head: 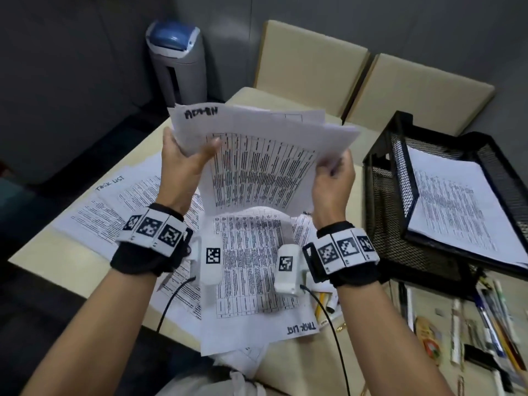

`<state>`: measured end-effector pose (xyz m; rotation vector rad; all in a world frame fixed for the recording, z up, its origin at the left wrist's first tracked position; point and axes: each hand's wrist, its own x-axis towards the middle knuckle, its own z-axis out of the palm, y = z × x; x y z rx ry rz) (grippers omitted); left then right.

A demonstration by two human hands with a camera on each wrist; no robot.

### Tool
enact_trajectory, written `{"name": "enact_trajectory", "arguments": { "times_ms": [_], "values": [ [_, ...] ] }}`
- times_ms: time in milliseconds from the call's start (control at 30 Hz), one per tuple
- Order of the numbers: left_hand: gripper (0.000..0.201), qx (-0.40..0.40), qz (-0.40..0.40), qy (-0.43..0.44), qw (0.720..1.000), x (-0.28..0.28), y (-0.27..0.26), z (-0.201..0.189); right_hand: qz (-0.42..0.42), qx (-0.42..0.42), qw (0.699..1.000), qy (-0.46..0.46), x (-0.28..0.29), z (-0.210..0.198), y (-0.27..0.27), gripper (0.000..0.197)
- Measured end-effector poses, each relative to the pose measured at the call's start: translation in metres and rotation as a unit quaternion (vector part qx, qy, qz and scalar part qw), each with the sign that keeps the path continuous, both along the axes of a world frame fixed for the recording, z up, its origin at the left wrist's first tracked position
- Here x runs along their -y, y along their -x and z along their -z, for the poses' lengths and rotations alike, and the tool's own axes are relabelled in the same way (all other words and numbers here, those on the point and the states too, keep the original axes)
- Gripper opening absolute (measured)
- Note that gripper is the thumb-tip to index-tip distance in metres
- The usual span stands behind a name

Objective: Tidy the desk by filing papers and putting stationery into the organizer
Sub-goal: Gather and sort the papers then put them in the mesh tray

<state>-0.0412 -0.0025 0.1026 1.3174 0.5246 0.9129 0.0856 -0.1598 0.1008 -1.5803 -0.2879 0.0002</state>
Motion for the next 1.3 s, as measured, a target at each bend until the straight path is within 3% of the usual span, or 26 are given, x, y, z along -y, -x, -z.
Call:
{"name": "enact_trajectory", "arguments": {
  "times_ms": [67,133,167,200,333,400,500,567,633,767,833,900,1033,1100,1200,1300],
  "values": [
    [0.042,-0.001,0.043,0.029,0.999,-0.006,-0.001,0.004,-0.005,0.004,1.0,0.009,0.005,0.006,-0.002,0.033],
    [0.025,-0.01,0.05,0.057,0.997,-0.005,0.0,0.016,-0.011,0.01,0.999,0.039,0.01,0.015,-0.002,0.033],
    [0.01,-0.014,0.039,0.059,0.997,-0.005,0.0,0.019,-0.001,0.018,0.999,0.051,0.012,0.017,-0.004,0.033],
    [0.007,-0.023,0.017,0.051,0.998,-0.005,0.0,0.02,0.016,0.031,0.998,0.057,0.014,0.017,-0.008,0.032],
    [0.017,-0.057,-0.102,0.04,0.992,-0.028,0.001,0.025,0.113,0.101,0.986,0.066,0.024,-0.01,-0.028,0.017],
    [0.015,-0.136,-0.152,0.009,0.979,-0.041,0.0,0.041,0.133,0.148,0.979,0.045,0.027,-0.029,-0.035,0.013],
    [0.022,-0.329,-0.198,-0.031,0.923,-0.043,0.004,0.075,0.188,0.244,0.951,-0.011,0.03,-0.059,-0.043,0.013],
    [0.042,-0.4,-0.177,-0.022,0.899,-0.038,0.009,0.095,0.22,0.288,0.93,-0.065,0.032,-0.077,-0.05,0.015],
    [0.048,-0.441,-0.152,-0.036,0.884,-0.033,0.014,0.111,0.246,0.295,0.918,-0.099,0.033,-0.087,-0.058,0.012],
    [0.048,-0.457,-0.091,-0.066,0.883,-0.021,0.018,0.131,0.221,0.224,0.945,-0.089,0.028,-0.065,-0.061,0.007],
    [0.046,-0.463,-0.068,-0.055,0.882,-0.018,0.015,0.133,0.156,0.148,0.977,0.004,0.02,-0.031,-0.05,0.013],
    [0.046,-0.47,-0.031,-0.051,0.881,-0.014,0.015,0.131,0.07,0.079,0.984,0.144,0.016,0.014,-0.034,0.016],
    [0.055,-0.512,0.032,-0.004,0.858,-0.002,0.023,0.123,-0.062,-0.065,0.936,0.34,0.024,0.095,-0.011,0.027],
    [0.065,-0.546,0.044,0.039,0.836,0.006,0.026,0.127,-0.103,-0.105,0.904,0.401,0.027,0.114,0.0,0.015],
    [0.073,-0.532,0.078,0.057,0.841,0.026,0.022,0.128,-0.171,-0.142,0.887,0.404,0.026,0.118,0.023,0.027],
    [0.082,-0.493,0.088,0.117,0.857,0.029,0.023,0.125,-0.204,-0.126,0.909,0.341,0.025,0.102,0.041,0.033]
  ]
}}
